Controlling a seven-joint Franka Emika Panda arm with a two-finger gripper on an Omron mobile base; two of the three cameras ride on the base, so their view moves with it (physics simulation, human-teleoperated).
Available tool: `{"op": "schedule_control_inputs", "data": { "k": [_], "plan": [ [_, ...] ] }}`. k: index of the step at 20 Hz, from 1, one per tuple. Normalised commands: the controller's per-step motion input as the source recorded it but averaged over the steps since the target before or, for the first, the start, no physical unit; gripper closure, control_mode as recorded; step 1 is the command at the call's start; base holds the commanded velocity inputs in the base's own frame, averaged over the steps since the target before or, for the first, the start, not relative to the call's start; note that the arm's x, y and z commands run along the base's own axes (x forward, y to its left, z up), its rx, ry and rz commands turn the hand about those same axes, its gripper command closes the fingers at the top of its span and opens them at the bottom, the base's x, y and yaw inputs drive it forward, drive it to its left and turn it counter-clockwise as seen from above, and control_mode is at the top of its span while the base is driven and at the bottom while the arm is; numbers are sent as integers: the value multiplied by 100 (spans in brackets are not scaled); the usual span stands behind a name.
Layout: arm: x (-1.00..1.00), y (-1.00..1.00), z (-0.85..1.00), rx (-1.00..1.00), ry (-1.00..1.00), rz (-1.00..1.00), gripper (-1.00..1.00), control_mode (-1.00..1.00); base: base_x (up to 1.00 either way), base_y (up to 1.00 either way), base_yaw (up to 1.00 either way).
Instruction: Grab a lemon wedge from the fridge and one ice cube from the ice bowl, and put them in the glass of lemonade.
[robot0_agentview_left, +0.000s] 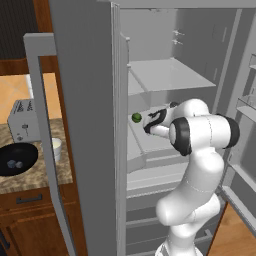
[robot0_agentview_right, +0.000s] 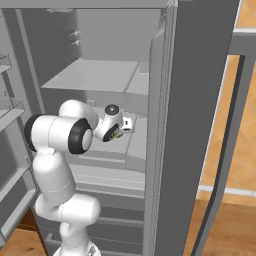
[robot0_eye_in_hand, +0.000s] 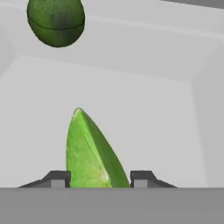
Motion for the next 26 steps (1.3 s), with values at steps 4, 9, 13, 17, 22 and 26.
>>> {"op": "schedule_control_inputs", "data": {
  "k": [4, 9, 13, 17, 22, 26],
  "plan": [
    [0, 0, 0, 0, 0, 0, 100, -100, 0, 0, 0],
    [-70, 0, 4, 0, -38, -1, 100, -100, 0, 0, 0],
    [-100, -3, 37, 0, -66, -6, 100, -100, 0, 0, 0],
    [-100, -26, 98, 10, -19, -35, 100, -100, 0, 0, 0],
    [-79, 12, 100, -5, 33, -7, 100, -100, 0, 0, 0],
    [-47, 18, 100, -5, 48, 2, 100, -100, 0, 0, 0]
  ]
}}
